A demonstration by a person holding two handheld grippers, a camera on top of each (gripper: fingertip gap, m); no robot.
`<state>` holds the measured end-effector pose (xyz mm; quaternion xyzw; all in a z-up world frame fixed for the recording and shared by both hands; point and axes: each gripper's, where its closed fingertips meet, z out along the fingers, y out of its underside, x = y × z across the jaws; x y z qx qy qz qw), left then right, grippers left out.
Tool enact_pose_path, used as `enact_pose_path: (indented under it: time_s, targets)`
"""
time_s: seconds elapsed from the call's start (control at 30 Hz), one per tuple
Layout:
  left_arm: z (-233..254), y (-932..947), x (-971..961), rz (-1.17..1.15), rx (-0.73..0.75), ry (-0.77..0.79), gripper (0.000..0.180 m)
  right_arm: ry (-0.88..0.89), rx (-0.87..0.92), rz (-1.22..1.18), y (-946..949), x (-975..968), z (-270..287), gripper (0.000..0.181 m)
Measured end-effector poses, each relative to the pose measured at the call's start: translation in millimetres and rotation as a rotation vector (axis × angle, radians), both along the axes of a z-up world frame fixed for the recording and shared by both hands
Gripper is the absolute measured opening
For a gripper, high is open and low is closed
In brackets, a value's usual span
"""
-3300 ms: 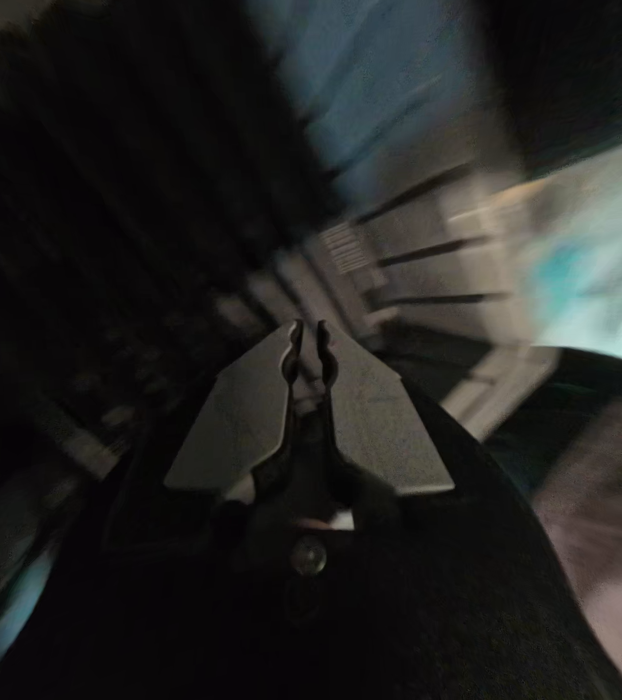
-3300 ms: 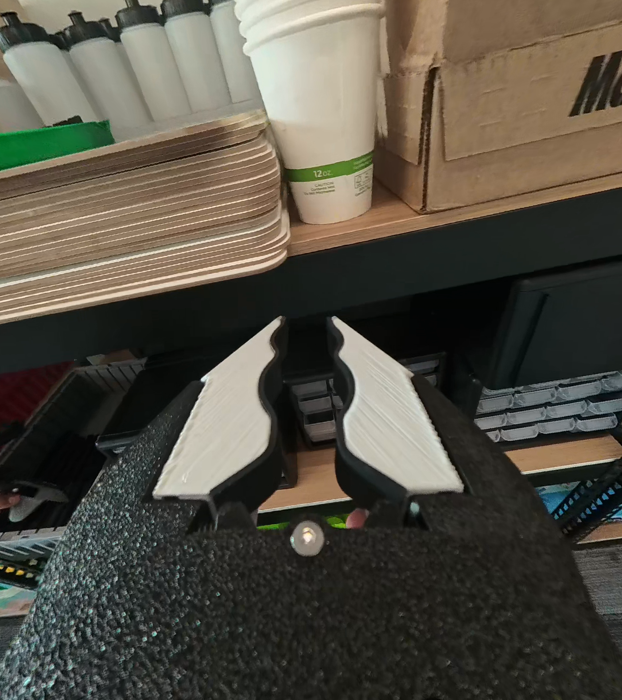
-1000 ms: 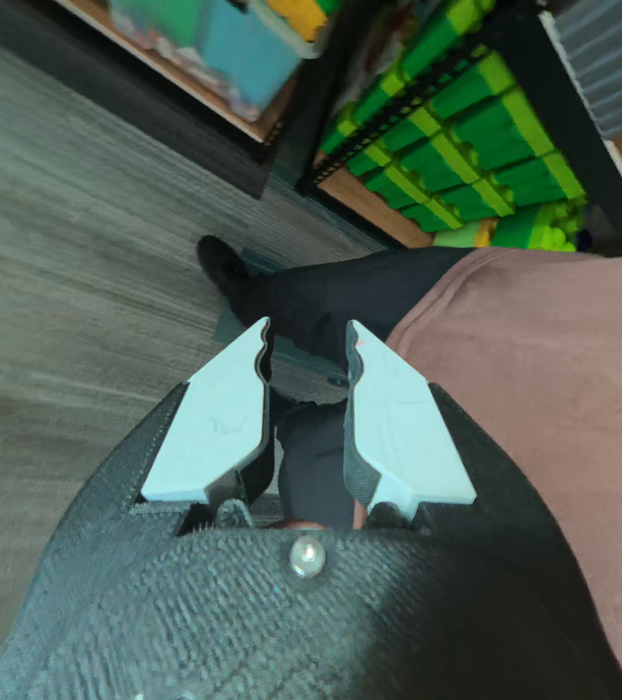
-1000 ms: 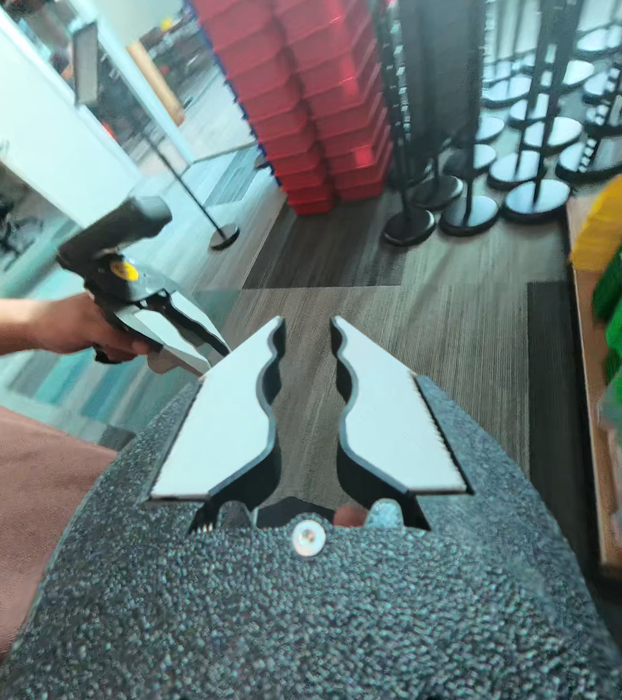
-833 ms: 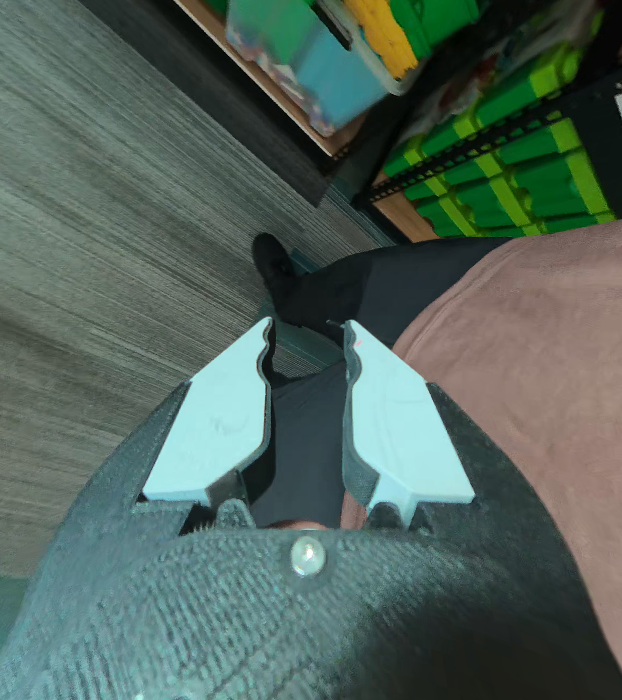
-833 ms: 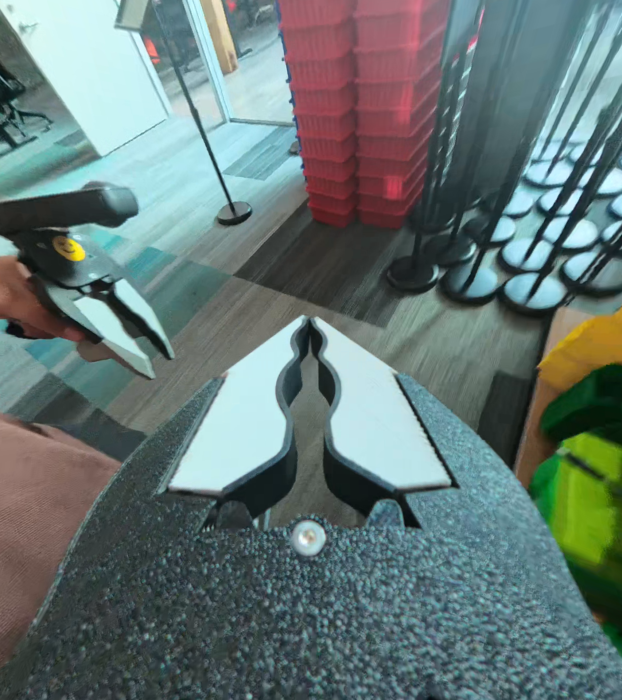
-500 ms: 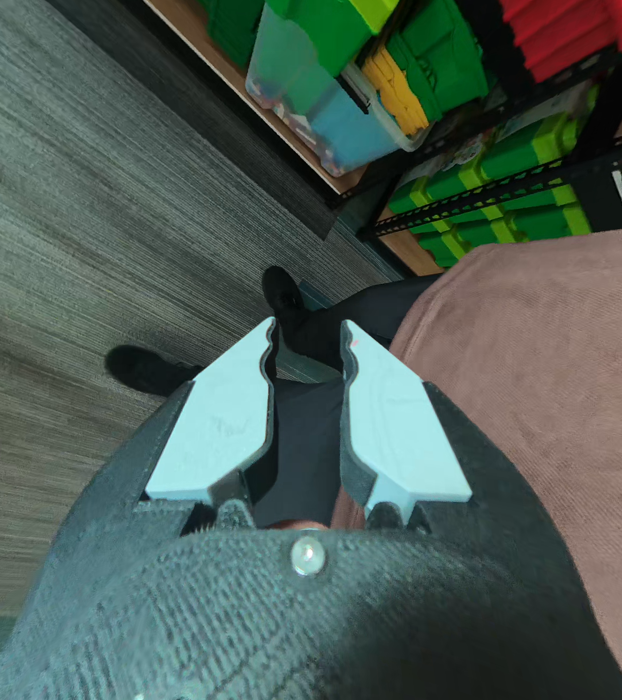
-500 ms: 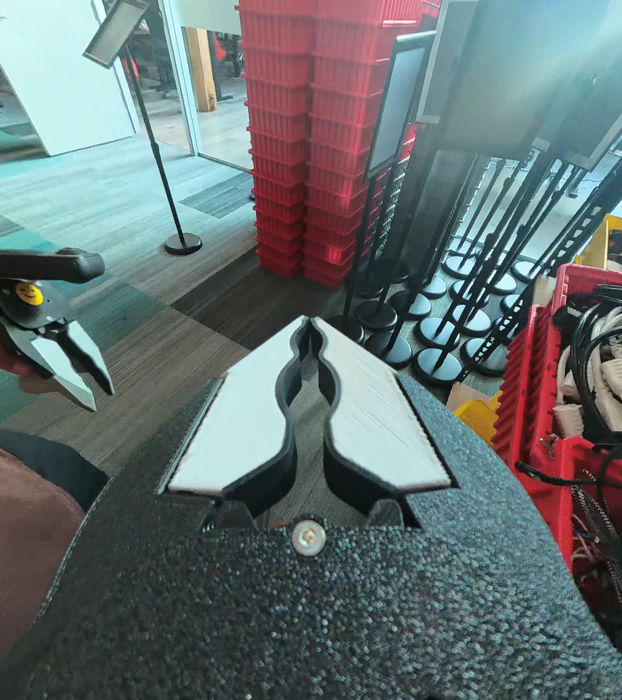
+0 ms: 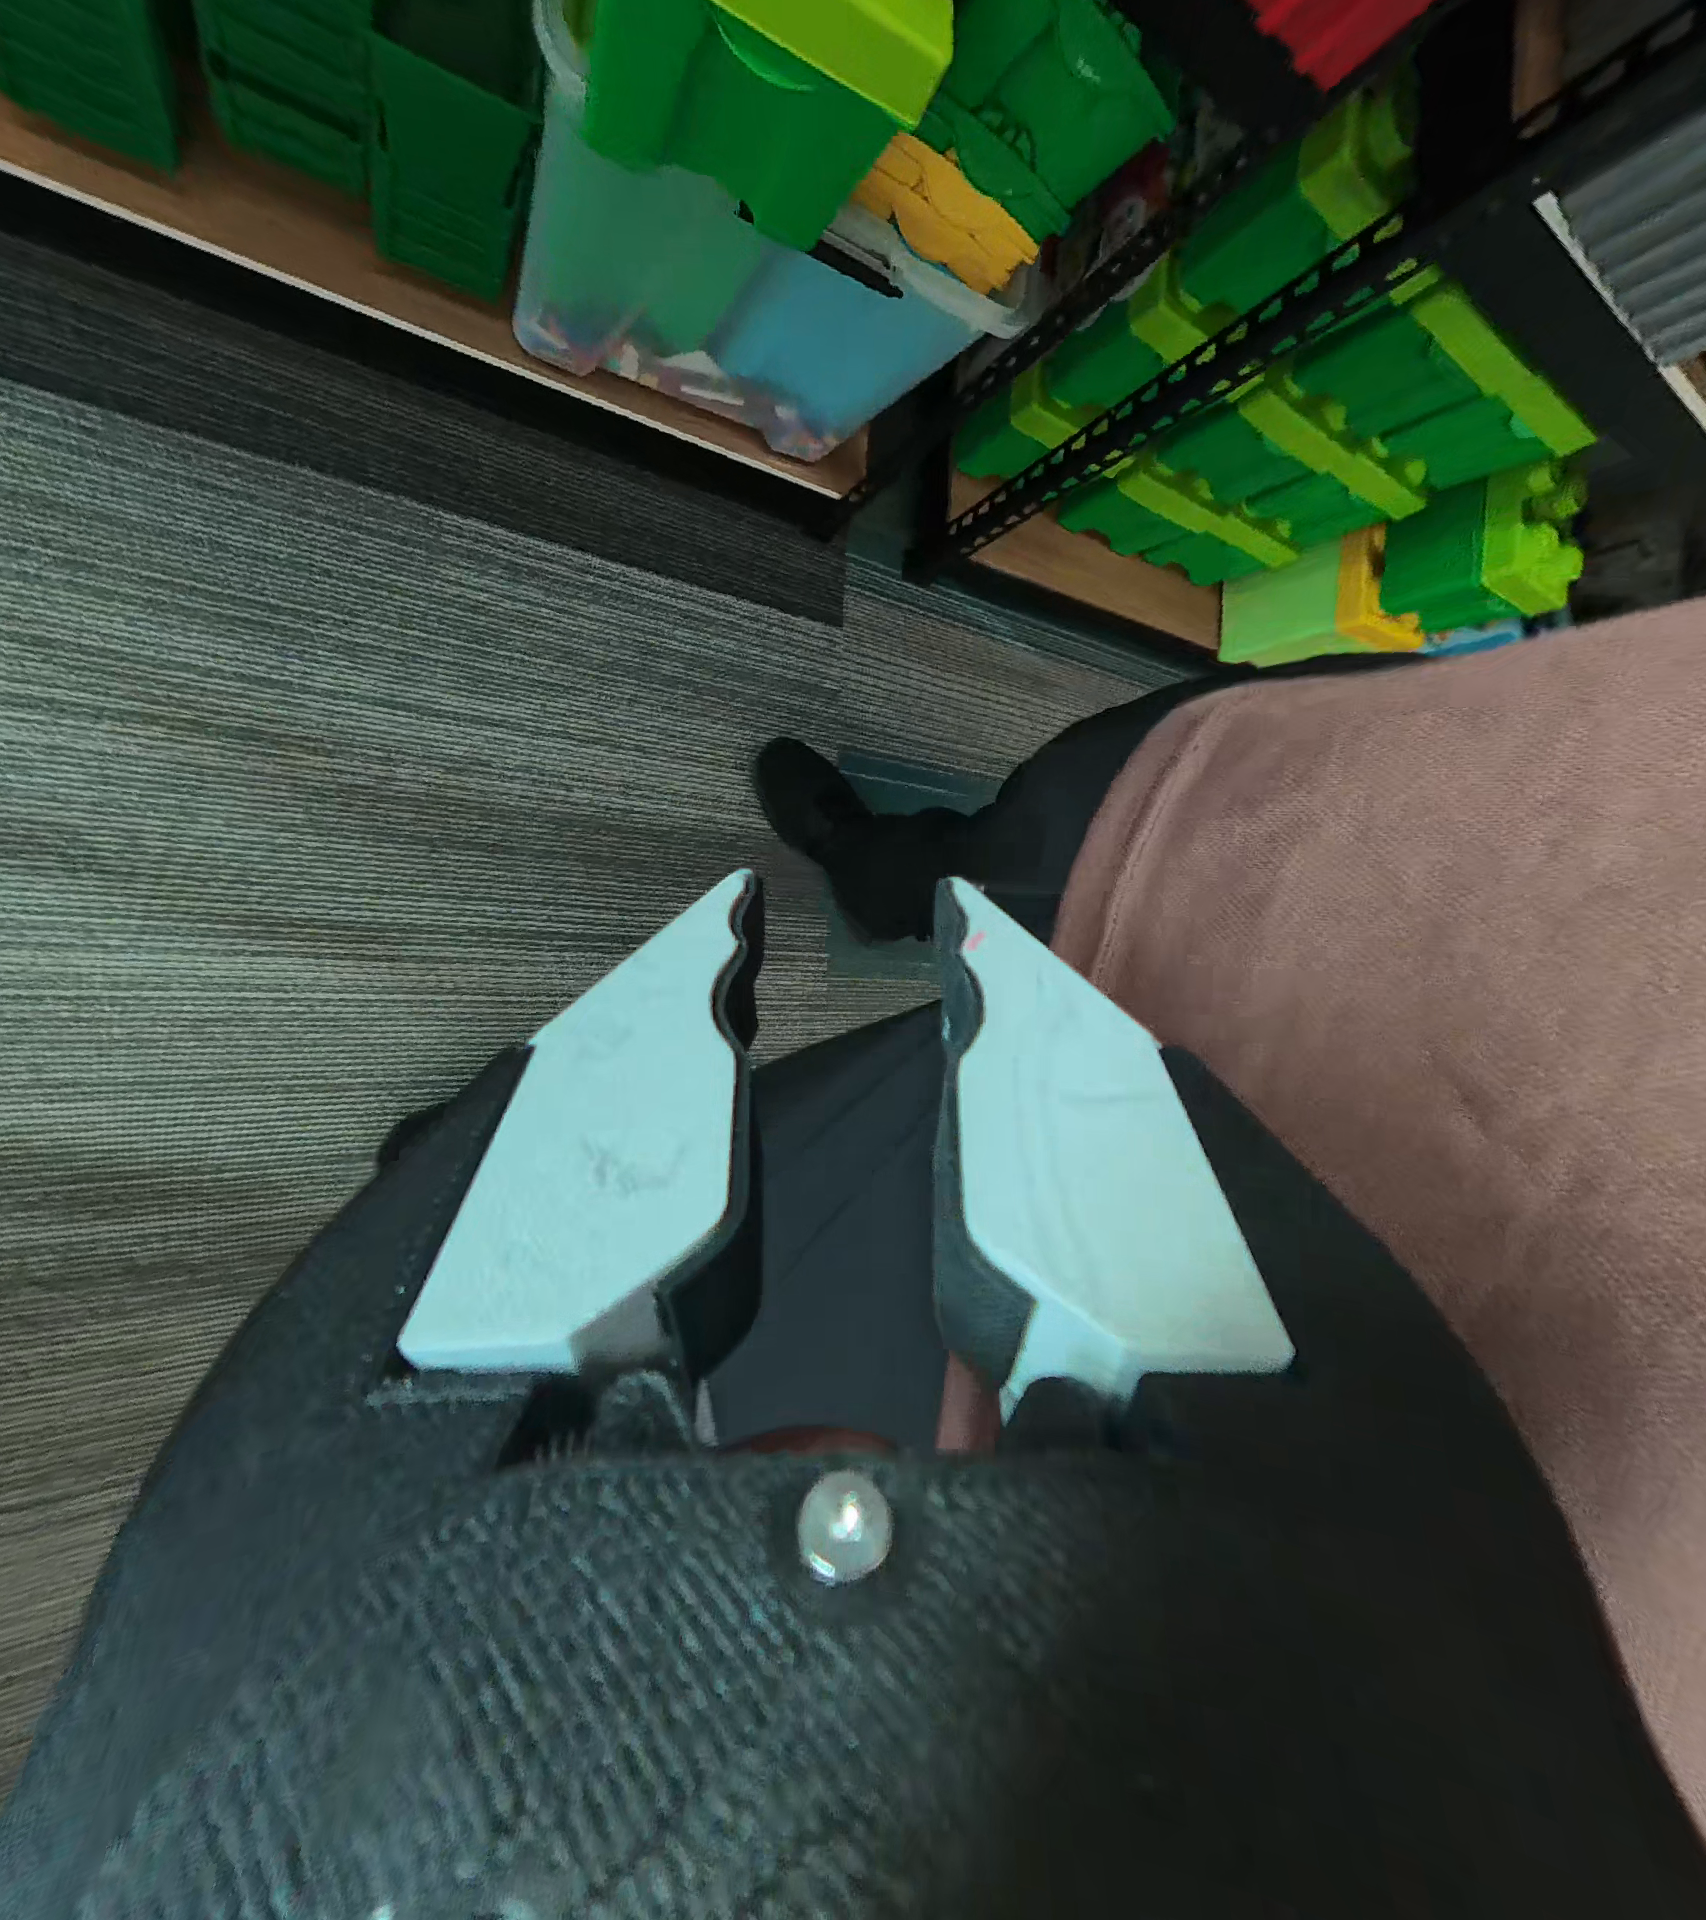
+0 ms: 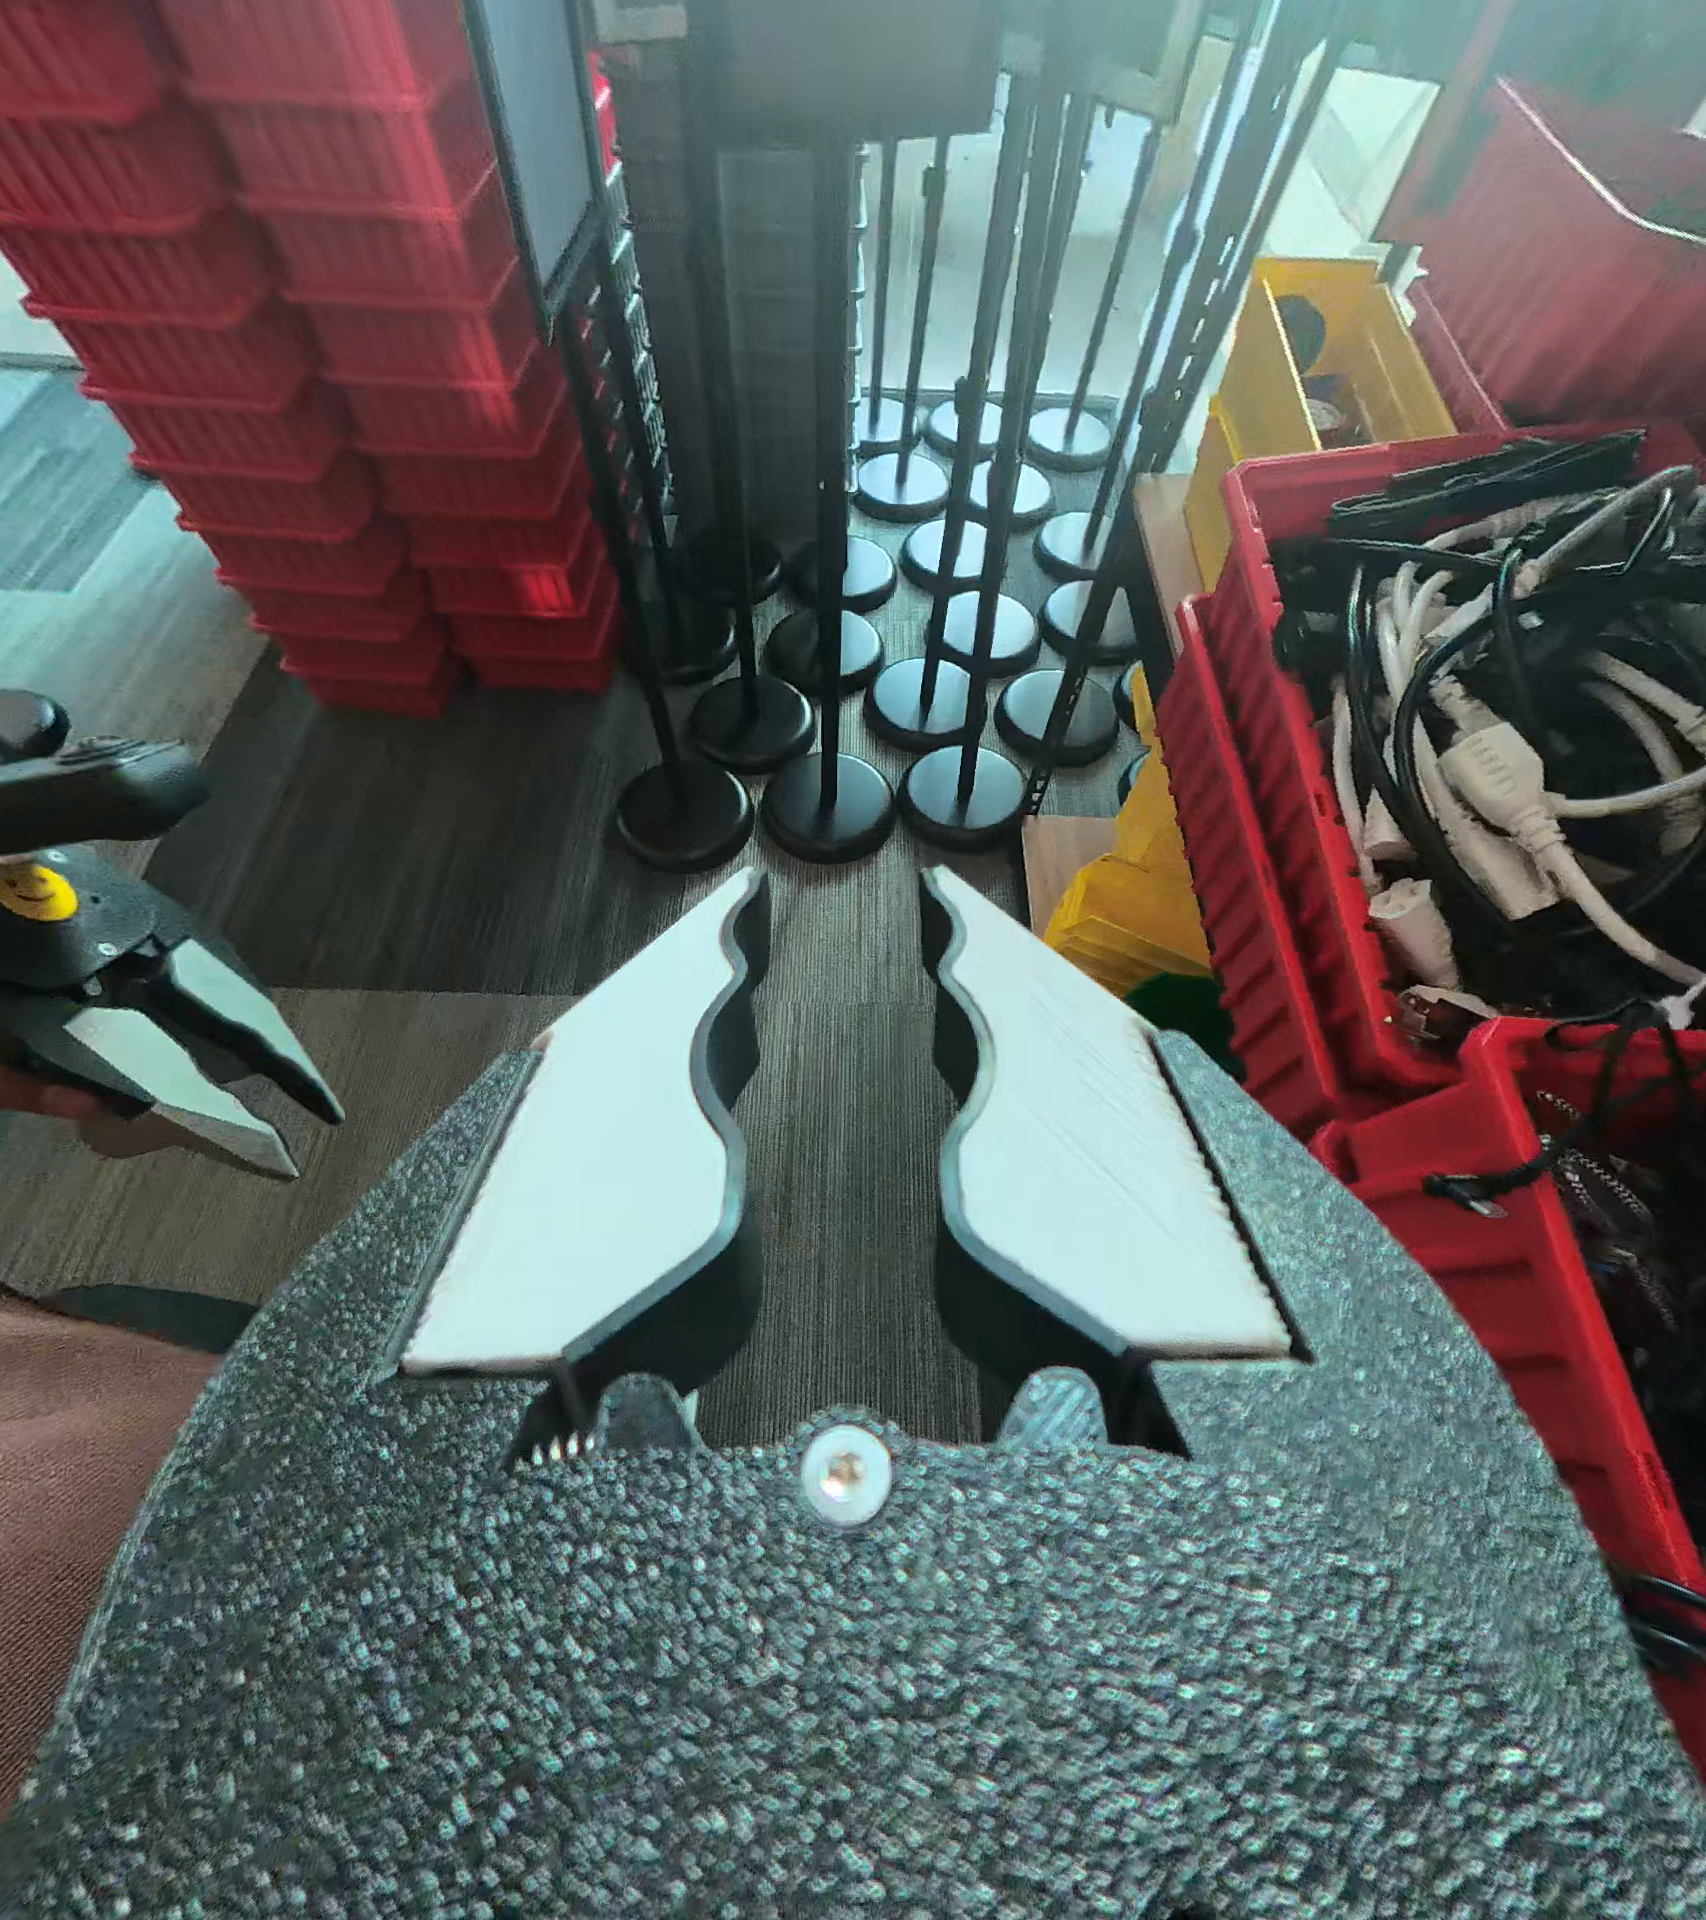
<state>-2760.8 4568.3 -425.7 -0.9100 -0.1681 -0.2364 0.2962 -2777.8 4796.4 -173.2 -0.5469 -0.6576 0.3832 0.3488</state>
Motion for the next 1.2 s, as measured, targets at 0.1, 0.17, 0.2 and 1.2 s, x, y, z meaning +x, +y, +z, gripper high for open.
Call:
enact_pose_path:
  time_s: [0.1,0.17,0.2,1.2]
  targets:
    - [8,-6,-35,-0.039,0.032,-0.005,0.031,0.004,0.030,-0.034,-22,-9,11,0.027]
    - [16,-6,-56,-0.050,0.063,0.036,0.032,-0.005,0.021,-0.028,-44,-14,9,0.028]
    - [21,-6,-67,-0.045,0.081,0.070,0.032,-0.021,0.026,-0.021,-55,-17,3,0.031]
    - [19,-96,-289,0.494,-0.146,0.144,0.071,0.143,0.406,-0.173,147,-439,290,0.060]
